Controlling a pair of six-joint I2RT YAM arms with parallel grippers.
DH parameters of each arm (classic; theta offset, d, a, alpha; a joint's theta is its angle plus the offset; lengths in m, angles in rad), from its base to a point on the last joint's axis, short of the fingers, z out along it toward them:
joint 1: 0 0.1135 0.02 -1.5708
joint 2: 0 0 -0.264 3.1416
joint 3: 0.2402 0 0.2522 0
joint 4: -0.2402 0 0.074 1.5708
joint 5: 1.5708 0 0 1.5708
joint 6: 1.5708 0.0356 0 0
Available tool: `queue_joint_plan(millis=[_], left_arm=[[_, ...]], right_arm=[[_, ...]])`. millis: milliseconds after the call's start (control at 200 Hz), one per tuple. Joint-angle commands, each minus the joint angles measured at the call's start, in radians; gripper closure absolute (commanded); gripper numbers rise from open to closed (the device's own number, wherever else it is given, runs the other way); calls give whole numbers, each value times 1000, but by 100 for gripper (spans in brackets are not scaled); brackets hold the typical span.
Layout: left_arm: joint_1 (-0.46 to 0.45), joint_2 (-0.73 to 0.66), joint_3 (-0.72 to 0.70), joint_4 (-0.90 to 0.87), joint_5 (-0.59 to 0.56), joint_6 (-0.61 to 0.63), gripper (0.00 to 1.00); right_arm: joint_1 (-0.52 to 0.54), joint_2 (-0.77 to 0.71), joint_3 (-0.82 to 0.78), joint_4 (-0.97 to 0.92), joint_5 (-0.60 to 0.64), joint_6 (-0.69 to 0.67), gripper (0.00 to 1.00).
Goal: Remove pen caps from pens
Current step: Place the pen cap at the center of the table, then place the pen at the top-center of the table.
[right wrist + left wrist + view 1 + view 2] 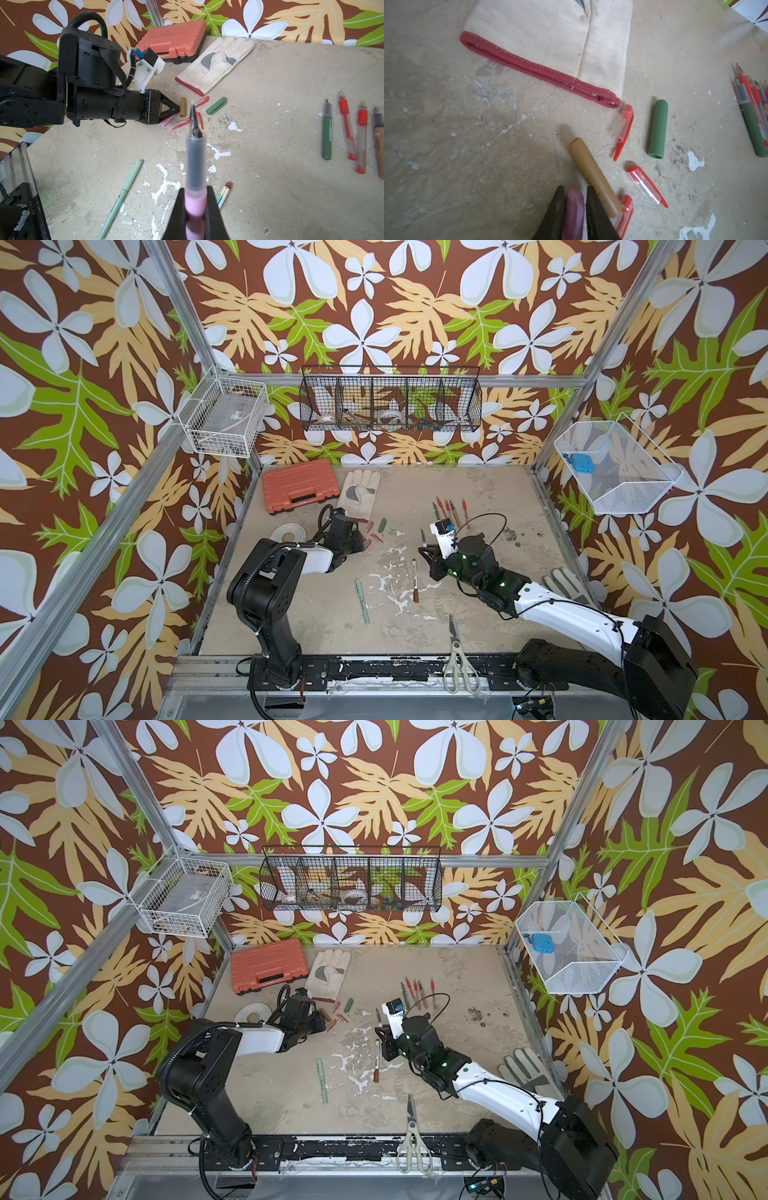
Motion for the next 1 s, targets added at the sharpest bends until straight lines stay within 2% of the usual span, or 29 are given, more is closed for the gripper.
queue_joint_plan(millis=[0,230,505,656,806,996], left_arm=[[3,10,3,-34,-5,6,77],[6,-65,-35,3,0,12,77],[0,-345,-218,167,32,8,73],[-76,-484,-303,252,57,32,73],[-186,-562,-342,354,190,79,69],[-199,-580,-402,564,417,47,65]], right_arm=[[0,-1,2,15,5,-7,100],[0,-9,1,9,16,-10,100],[-1,-35,-4,2,46,-15,100],[1,-44,-7,-7,96,-24,100],[-31,14,41,-72,132,-16,100],[-119,142,179,-209,127,21,100]])
